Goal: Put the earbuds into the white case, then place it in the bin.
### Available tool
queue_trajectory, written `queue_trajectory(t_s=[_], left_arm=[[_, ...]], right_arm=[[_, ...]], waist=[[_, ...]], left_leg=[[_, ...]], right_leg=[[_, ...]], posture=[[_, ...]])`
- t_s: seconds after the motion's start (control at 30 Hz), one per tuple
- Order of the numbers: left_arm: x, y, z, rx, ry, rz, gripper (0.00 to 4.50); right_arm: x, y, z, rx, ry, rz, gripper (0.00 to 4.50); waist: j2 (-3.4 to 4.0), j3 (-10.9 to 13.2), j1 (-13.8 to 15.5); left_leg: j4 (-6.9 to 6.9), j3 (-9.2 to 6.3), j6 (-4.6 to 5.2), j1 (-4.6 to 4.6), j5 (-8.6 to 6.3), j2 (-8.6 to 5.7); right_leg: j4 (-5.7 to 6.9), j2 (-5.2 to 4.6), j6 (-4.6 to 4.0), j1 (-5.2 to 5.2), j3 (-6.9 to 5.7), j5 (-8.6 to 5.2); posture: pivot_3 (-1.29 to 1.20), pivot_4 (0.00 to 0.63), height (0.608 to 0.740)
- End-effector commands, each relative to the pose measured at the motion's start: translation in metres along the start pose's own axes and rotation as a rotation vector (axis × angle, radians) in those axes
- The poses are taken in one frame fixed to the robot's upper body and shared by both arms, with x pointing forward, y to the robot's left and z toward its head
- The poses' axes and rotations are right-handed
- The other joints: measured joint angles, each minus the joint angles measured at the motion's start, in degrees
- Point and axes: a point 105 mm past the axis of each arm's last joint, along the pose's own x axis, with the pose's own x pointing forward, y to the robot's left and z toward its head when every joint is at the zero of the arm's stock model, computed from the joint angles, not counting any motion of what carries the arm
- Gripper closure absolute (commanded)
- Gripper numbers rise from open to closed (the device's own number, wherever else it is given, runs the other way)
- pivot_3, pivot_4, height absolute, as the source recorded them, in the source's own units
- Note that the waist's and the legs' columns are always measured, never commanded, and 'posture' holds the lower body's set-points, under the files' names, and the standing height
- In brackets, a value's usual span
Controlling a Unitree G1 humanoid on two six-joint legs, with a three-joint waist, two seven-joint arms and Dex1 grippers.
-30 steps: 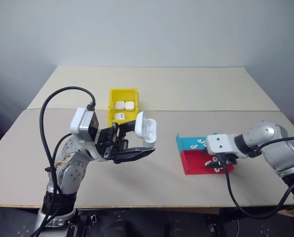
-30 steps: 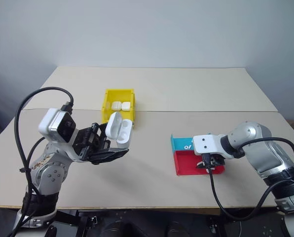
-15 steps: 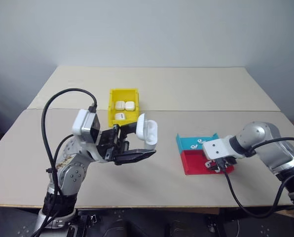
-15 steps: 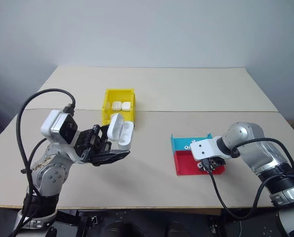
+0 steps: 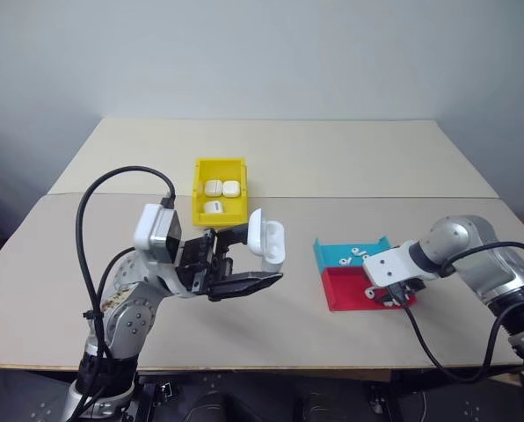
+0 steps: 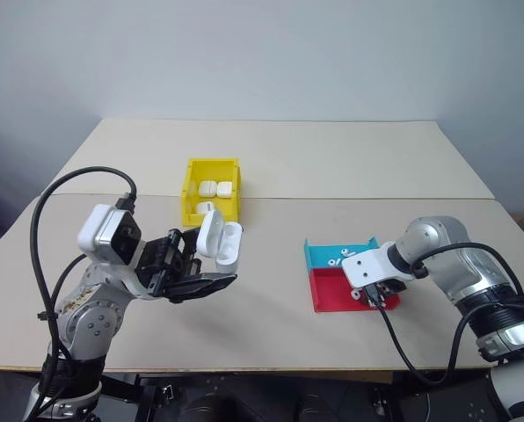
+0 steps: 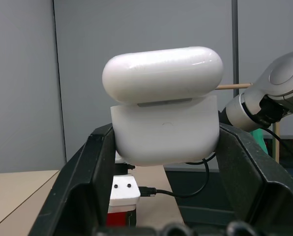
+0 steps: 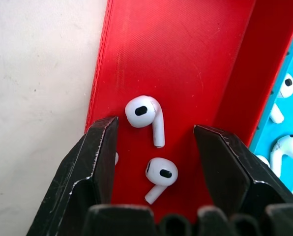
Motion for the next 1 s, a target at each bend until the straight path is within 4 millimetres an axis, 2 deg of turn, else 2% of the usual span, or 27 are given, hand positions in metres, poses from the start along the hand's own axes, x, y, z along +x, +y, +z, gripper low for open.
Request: queue_trajectory(t_s=[0.03,0.3,0.4,0.6,0.63,0.87,1.0], left_arm=[[0.003,-0.004,0.008,0.045,-0.015,-0.016,1.74],[0.004,-0.003,0.007,0.044,-0.011,-0.014,1.74],[0.004,-0.003,0.007,0.044,-0.010,-0.014,1.74],[0.003,-0.002,0.006,0.040,-0.005,-0.004,1.74],[0.003,-0.002,0.006,0.039,-0.004,-0.003,1.74],[0.000,0.006,0.005,0.043,0.008,0.022,1.74],[-0.001,0.008,0.005,0.055,0.012,0.033,1.74]], right_arm=[[0.000,-0.002,0.000,-0.013,0.003,0.000,1.61],[0.001,0.000,0.004,-0.013,-0.025,0.005,1.61],[0.002,0.000,0.004,-0.007,-0.029,0.006,2.15],[0.004,0.000,0.007,0.004,-0.058,0.006,4.24],[0.004,0.000,0.008,0.003,-0.059,0.007,4.47],[0.003,0.001,0.014,0.066,-0.111,-0.029,4.47],[-0.010,-0.003,0.021,0.176,-0.184,-0.109,4.47]], waist=[[0.00,0.00,-0.01],[0.00,0.00,-0.06],[0.00,0.00,-0.08],[0.00,0.00,-0.04],[0.00,0.00,-0.03],[0.00,0.00,0.00],[0.00,0.00,0.02]], left_leg=[[0.00,0.00,0.00,0.01,0.00,0.00],[-0.01,0.00,0.01,0.04,0.00,0.00],[-0.01,0.00,0.01,0.04,0.00,0.01],[-0.01,0.00,0.01,0.03,0.00,0.00],[-0.01,0.00,0.01,0.04,0.00,0.00],[-0.02,0.00,0.01,0.03,0.00,0.00],[-0.01,0.00,0.01,0.02,-0.01,0.00]], right_leg=[[0.00,0.00,0.00,0.01,0.00,0.00],[0.00,0.00,0.00,0.03,0.00,0.00],[0.00,0.00,0.00,0.03,0.00,0.00],[0.00,0.00,0.00,0.02,0.00,0.00],[0.00,0.00,0.00,0.03,0.00,0.00],[-0.01,0.00,0.00,0.03,0.00,0.00],[0.00,0.00,0.00,0.02,0.00,0.00]], posture=[[0.00,0.150,0.740],[0.00,0.150,0.740],[0.00,0.150,0.740],[0.00,0.150,0.740],[0.00,0.150,0.740],[0.00,0.150,0.740],[0.00,0.150,0.740]])
